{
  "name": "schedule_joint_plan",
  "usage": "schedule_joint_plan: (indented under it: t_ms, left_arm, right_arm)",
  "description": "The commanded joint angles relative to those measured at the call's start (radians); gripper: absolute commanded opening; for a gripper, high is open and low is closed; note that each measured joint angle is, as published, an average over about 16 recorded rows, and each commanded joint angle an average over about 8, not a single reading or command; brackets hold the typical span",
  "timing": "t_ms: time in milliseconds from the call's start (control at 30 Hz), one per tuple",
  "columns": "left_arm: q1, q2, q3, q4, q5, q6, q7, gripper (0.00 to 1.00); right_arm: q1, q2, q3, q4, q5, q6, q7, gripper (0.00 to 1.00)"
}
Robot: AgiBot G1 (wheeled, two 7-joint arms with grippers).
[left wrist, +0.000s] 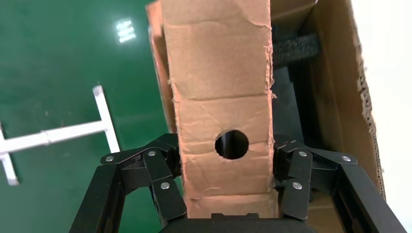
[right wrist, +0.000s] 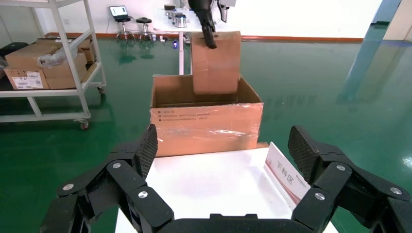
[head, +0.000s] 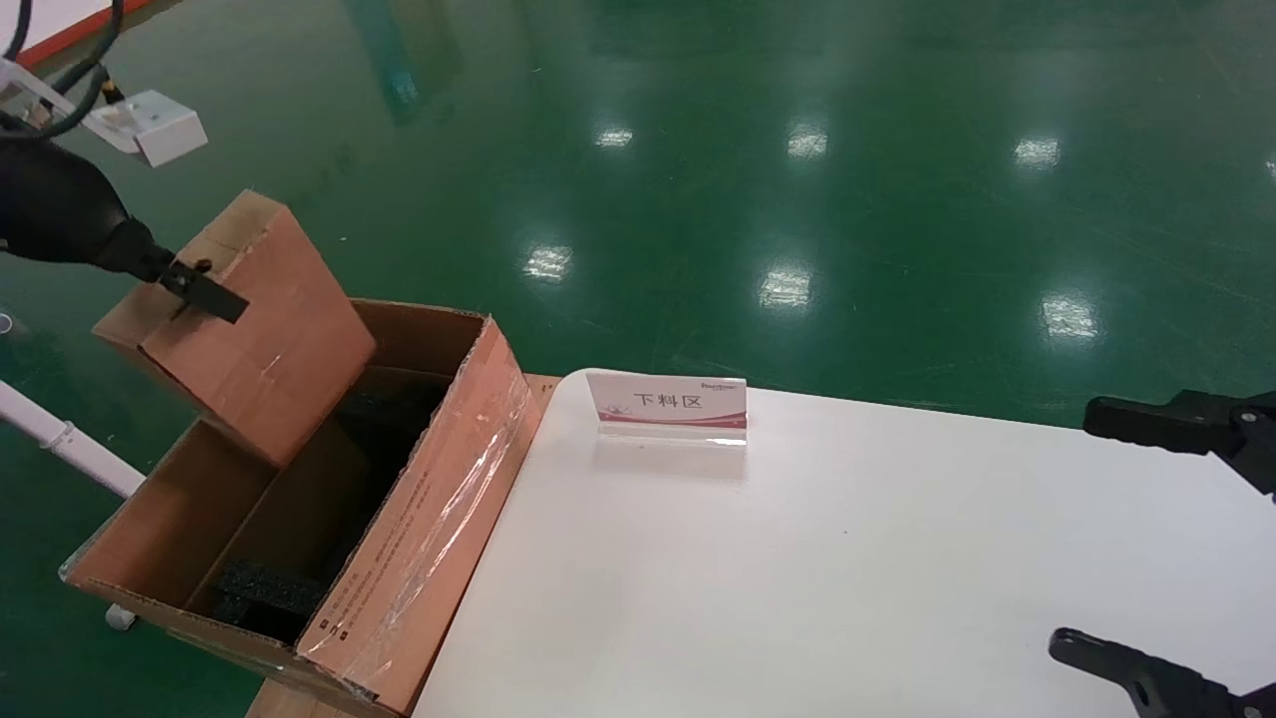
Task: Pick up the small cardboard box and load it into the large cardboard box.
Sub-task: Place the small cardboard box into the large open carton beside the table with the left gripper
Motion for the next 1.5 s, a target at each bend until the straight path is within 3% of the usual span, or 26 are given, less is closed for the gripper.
schedule_joint_plan:
  t_ms: [33,467,1500]
  left_arm:
    - [0.012,0.002,0.006,0.015,0.006,-0.004,-0.003,0.00]
    - [0.101,0.000,0.030,0.032,0.027,-0.030,-0.068,0.00]
    - [0.187,-0.020,0.056,-0.038,0.045,-0.028,-0.181,0.00]
  right_arm:
    - [0.000,0.000,0.000,0.000,0.000,0.000,0.000,1.00]
    - [0.000,0.000,-0.001,0.000,0.001,0.000,0.000,1.00]
    - [0.001,0.001,-0.003,0.000,0.002,0.001,-0.001,1.00]
